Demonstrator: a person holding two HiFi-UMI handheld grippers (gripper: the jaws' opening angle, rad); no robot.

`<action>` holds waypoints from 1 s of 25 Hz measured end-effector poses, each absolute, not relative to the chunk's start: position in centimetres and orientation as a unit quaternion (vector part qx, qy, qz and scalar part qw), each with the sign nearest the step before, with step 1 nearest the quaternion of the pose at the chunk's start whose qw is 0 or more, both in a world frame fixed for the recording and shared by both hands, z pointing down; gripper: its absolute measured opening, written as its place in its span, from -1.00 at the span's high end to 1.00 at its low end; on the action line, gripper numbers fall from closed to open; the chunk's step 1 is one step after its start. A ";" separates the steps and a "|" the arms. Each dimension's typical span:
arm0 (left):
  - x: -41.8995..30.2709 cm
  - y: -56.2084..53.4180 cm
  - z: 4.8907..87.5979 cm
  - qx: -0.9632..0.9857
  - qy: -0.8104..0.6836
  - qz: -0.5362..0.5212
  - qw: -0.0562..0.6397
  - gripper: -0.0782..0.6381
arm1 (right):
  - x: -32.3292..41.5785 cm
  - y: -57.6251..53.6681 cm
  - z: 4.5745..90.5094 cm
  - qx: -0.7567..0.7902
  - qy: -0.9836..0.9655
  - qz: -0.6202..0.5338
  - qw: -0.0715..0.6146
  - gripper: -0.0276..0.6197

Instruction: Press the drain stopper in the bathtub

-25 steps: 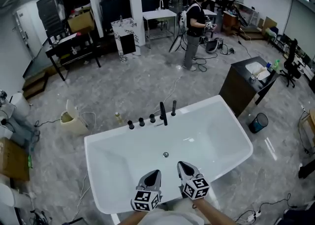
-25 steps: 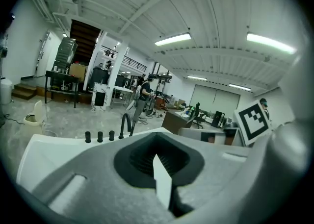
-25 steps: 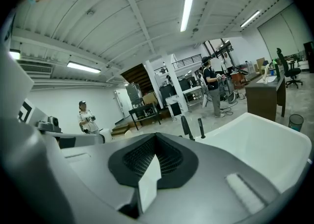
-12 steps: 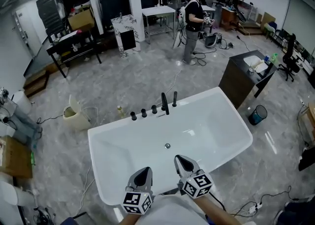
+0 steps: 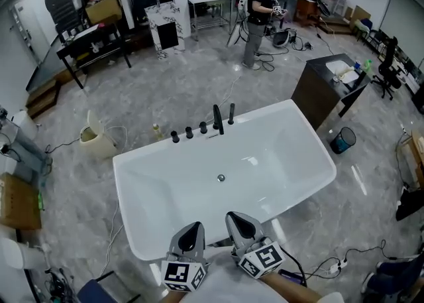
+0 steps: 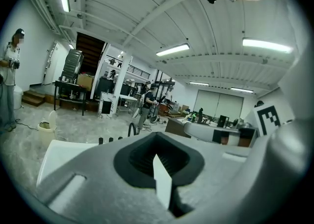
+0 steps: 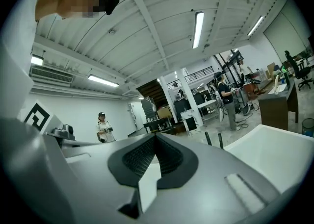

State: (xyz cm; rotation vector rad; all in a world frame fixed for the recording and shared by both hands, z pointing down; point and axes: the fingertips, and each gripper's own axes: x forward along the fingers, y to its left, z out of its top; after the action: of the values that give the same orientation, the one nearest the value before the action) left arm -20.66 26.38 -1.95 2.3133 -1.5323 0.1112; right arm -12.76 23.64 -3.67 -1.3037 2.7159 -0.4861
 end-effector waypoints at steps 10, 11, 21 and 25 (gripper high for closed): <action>-19.3 27.9 -2.3 0.821 -0.546 0.039 0.161 0.79 | -12.0 25.2 -3.5 -0.455 0.878 -0.142 0.043 0.91; -19.2 28.0 -2.3 0.822 -0.545 0.040 0.161 0.79 | -12.1 25.3 -3.5 -0.453 0.879 -0.143 0.043 0.91; -18.8 27.9 -2.6 0.822 -0.548 0.038 0.151 0.79 | -11.8 25.5 -3.0 -0.448 0.879 -0.159 0.045 0.91; -18.4 28.4 -2.1 0.822 -0.546 0.038 0.156 0.79 | -11.7 26.0 -2.6 -0.449 0.877 -0.166 0.043 0.91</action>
State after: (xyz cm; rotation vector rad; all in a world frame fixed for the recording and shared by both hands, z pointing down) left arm -18.41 28.44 -2.11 2.3542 -1.5649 0.1080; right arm -11.74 26.02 -2.56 -1.3735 2.6808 -0.5084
